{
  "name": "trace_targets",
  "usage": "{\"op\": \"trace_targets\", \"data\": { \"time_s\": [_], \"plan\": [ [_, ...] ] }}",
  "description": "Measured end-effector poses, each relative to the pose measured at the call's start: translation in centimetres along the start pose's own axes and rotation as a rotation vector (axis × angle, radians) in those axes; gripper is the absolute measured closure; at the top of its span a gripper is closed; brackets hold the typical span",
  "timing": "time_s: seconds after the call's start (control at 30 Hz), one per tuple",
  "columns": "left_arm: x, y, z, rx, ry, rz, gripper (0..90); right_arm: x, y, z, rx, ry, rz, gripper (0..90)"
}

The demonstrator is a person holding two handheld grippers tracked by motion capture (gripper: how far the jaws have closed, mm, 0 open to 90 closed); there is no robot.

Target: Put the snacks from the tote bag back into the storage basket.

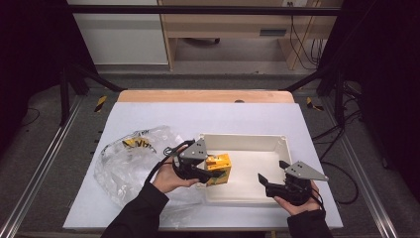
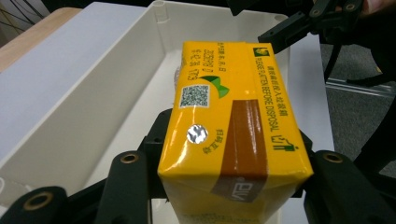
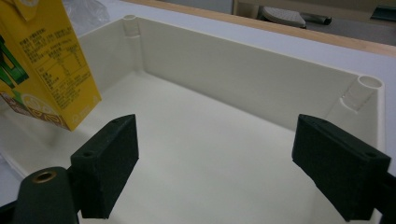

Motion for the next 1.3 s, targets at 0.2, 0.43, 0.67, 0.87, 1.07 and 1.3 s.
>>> {"op": "trace_targets", "data": {
  "time_s": [0.2, 0.43, 0.67, 0.87, 1.07, 1.3],
  "plan": [
    [0.6, -0.2, -0.4, 0.022, 0.003, 0.008, 50.5, 0.0, 0.0, 0.0, -0.001, 0.000, 0.000, 14.8],
    [1.1, -0.2, -1.0, 0.045, -0.016, -0.004, 50.4, 0.0, 0.0, 0.0, -0.001, -0.001, 0.001, 14.8],
    [1.9, -0.3, -1.6, 0.061, -0.032, -0.002, 50.4, 0.0, -0.1, 0.0, 0.000, -0.002, 0.004, 14.8],
    [2.4, -0.5, -1.9, 0.061, -0.040, -0.001, 50.4, 0.1, -0.1, -0.1, 0.000, -0.003, 0.005, 14.8],
    [2.6, -0.5, -2.1, 0.062, -0.059, -0.012, 50.3, 0.1, -0.1, -0.1, -0.001, -0.004, 0.007, 14.9],
    [2.8, -0.5, -2.4, 0.063, -0.069, -0.009, 50.2, 0.1, -0.1, -0.1, -0.001, -0.006, 0.007, 14.9]
  ]
}}
Point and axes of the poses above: each handheld gripper's, and its own axes: z roughly backward along the jaws, x roughly out of its underside, y roughly to its right, the point moved 6 cm from there along -z, roughly forward along the jaws, and after that the axes turned 13 degrees about x, right-handed, at the moved point
